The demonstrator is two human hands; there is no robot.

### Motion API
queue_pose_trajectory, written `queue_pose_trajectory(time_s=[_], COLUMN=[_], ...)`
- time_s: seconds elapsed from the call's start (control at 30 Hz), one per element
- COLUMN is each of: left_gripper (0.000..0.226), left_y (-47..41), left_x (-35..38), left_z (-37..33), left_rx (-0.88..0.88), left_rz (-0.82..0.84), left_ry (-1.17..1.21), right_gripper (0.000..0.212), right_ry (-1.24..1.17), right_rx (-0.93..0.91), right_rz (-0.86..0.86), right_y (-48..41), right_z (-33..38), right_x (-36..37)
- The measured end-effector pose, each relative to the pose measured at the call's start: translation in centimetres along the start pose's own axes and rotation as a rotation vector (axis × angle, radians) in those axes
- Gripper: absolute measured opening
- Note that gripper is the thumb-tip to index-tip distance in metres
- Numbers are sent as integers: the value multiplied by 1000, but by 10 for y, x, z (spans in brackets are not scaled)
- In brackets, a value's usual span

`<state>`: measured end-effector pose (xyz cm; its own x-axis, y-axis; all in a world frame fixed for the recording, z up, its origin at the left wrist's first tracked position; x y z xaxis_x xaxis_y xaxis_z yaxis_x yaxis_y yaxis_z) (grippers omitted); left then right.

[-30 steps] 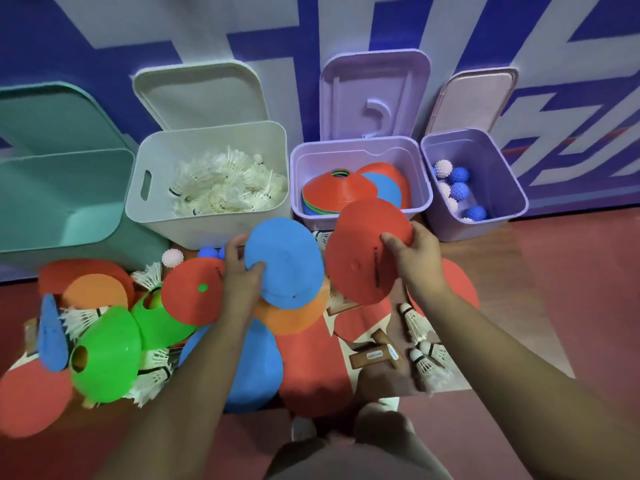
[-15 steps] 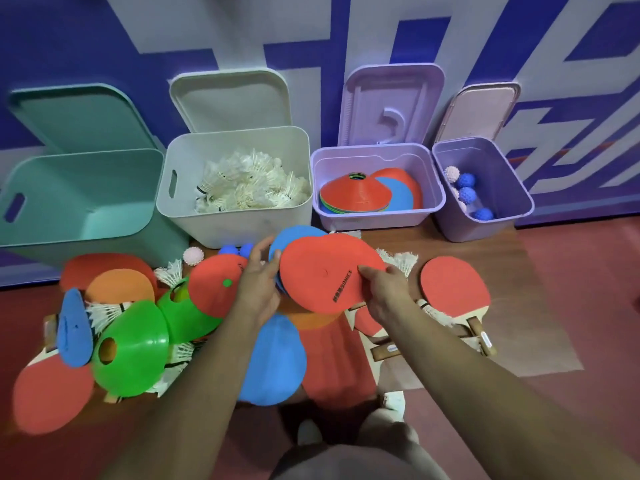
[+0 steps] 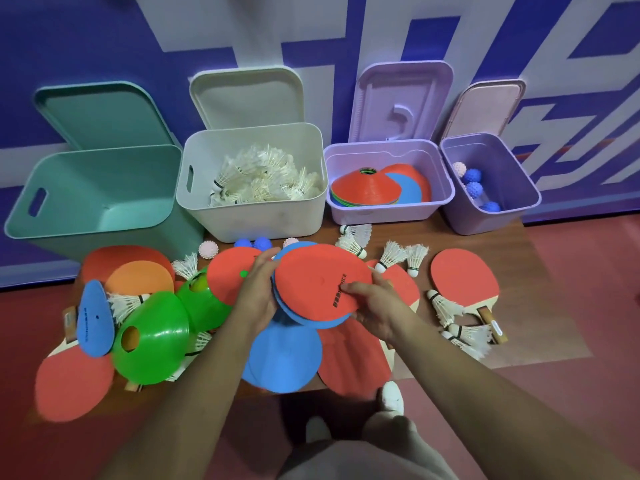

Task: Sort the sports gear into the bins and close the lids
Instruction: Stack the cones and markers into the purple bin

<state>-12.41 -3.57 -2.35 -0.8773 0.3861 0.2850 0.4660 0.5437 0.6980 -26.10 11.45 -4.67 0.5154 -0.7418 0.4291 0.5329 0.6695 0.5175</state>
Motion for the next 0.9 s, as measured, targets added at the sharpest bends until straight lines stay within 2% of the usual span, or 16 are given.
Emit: queue_pose_trajectory(time_s=[0.13, 0.23, 0.3, 0.47, 0.57, 0.67, 0.73, 0.8, 0.9], left_gripper=[31, 32, 34, 35, 54, 66, 79, 90, 78], left_y=[-2, -9, -15, -33, -42, -45, -53, -64, -67], left_x=[15, 25, 27, -6, 7, 26, 35, 42, 48], left_z=[11, 17, 19, 26, 45, 48, 45, 46, 36], left_rx=[59, 55, 71, 75, -20, 20, 104, 154, 262], left_rz=[-72, -47, -59, -493, -532, -656, -626, -501, -502], left_ry=[-277, -395, -520, -851, -960, -1045, -1154, -1367, -1452], right_gripper=[50, 52, 48, 45, 46, 44, 43, 44, 44], right_ry=[31, 97, 127, 205, 262, 274, 277, 274, 245], right_rx=[18, -34, -158, -407, -429, -397, -367, -353, -347], right_rz=[142, 98, 18, -165, -161, -142, -126, -119, -94], right_y=[-1, -9, -17, -46, -59, -68, -74, -79, -87], right_z=[0, 13, 36, 91, 105, 105, 101, 98, 100], right_x=[7, -14, -33, -88, -110, -120, -126, -132, -133])
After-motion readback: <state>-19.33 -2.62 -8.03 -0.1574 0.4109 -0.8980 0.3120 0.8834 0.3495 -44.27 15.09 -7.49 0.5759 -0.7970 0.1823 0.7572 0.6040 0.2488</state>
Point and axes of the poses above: each hand's wrist, its own y-axis away from the middle knuckle, its own x-axis out of the palm, z = x × y, the point moved 6 cm from there along -y, towards the middle knuckle, and after that the axes turned 14 degrees about -x, right-handed, at the moved point
